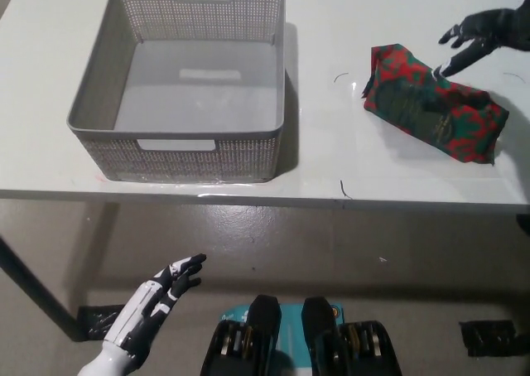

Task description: Use the right hand to pick up a bag of coffee beans on the right hand side and place it into a container on the left hand side

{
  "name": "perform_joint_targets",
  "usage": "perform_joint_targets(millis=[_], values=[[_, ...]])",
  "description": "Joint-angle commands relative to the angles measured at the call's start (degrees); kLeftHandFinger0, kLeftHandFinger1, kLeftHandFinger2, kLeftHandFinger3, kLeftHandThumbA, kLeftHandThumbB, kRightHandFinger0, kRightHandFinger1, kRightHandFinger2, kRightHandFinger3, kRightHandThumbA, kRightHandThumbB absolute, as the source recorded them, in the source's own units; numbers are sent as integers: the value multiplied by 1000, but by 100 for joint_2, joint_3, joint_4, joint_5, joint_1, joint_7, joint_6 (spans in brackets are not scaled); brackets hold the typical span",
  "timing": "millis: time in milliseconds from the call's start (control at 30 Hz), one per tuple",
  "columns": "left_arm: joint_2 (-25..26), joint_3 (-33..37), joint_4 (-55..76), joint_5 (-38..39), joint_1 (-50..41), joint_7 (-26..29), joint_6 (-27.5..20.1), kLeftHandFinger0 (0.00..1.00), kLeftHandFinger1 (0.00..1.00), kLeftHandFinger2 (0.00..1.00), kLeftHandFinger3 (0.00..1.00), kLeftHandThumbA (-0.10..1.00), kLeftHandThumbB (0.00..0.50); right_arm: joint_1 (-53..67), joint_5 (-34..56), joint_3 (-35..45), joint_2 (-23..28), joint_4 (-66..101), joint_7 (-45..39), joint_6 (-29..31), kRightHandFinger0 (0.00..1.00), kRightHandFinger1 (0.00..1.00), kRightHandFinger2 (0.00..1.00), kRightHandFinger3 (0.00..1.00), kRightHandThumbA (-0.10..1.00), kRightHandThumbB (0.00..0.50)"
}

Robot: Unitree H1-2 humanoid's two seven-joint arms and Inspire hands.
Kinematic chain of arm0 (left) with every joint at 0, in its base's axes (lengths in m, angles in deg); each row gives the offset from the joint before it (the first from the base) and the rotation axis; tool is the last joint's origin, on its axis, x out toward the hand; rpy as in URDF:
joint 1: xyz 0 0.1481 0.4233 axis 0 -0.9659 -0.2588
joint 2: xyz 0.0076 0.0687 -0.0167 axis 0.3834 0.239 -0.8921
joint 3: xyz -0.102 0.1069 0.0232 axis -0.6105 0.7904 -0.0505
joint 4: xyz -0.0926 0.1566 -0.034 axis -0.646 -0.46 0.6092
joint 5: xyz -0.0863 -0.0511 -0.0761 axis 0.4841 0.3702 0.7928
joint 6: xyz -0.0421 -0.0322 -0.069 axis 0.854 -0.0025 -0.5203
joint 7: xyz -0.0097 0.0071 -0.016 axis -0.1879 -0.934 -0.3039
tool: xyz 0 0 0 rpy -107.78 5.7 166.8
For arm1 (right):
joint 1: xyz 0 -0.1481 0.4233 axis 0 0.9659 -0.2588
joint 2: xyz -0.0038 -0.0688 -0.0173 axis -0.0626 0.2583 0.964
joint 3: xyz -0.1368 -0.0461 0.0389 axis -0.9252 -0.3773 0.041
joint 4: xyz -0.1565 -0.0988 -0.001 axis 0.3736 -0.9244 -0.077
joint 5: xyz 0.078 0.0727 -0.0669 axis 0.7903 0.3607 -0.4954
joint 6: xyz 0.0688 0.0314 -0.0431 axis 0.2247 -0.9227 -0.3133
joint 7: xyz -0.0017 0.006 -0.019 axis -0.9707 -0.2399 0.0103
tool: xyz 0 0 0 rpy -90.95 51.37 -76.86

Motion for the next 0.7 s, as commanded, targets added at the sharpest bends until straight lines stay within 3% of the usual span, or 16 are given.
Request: perform_joint_targets(millis=[0, 167, 433, 567, 667], values=[[66, -64, 156, 109, 95, -72, -198, 1000, 1000, 1000, 1000, 830, 500, -95, 125, 120, -39, -170, 38, 307, 1000, 1000, 1000, 1000, 843, 500], [45, -56, 176, 86, 95, -57, -227, 1000, 1000, 1000, 1000, 823, 500, 152, 140, 191, -169, -420, 208, 289, 1000, 1000, 1000, 1000, 770, 500], [96, -108, 241, 107, 98, -51, -191, 1000, 1000, 1000, 1000, 844, 500, 620, 209, 236, -280, -572, 380, 826, 1000, 1000, 1000, 1000, 793, 500], [91, -120, 171, 135, 153, -79, -293, 1000, 1000, 1000, 1000, 839, 500, 953, 488, 496, -382, -645, 443, 908, 1000, 1000, 1000, 1000, 705, 500], [83, -131, 126, 124, 234, -71, -350, 1000, 1000, 1000, 1000, 845, 500, 988, 478, 546, -478, -813, 419, 1093, 1000, 1000, 1000, 1000, 704, 500]])
